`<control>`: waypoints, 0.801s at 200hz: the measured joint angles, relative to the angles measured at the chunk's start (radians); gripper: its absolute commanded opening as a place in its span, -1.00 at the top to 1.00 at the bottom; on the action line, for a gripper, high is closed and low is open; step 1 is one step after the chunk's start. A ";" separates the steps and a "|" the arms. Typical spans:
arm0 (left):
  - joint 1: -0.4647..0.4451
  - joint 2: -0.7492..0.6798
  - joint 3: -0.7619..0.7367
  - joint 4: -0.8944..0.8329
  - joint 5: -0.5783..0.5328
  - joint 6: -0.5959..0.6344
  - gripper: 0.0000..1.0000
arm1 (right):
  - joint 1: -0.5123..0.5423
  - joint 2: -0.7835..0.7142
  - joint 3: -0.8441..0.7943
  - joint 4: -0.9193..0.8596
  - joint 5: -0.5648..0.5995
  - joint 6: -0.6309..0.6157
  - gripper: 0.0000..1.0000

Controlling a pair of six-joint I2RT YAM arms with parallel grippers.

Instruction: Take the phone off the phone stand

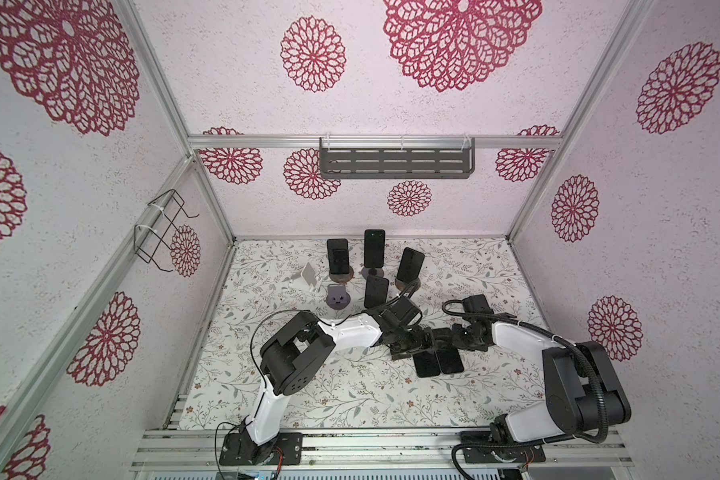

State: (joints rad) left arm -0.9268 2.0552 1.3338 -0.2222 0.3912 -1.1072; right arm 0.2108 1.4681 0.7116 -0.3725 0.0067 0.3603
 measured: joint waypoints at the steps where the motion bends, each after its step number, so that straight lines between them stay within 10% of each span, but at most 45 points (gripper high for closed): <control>1: 0.000 0.000 0.000 0.000 0.000 0.000 -0.95 | 0.000 -0.001 0.000 -0.001 -0.002 0.000 0.88; 160: 0.001 -0.215 -0.088 -0.030 -0.122 0.064 -0.95 | -0.037 -0.407 0.064 -0.070 -0.113 -0.077 0.55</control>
State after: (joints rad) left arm -0.9260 1.8400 1.2461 -0.2520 0.2687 -1.0428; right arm 0.1734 1.0615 0.7761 -0.4427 -0.1062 0.2836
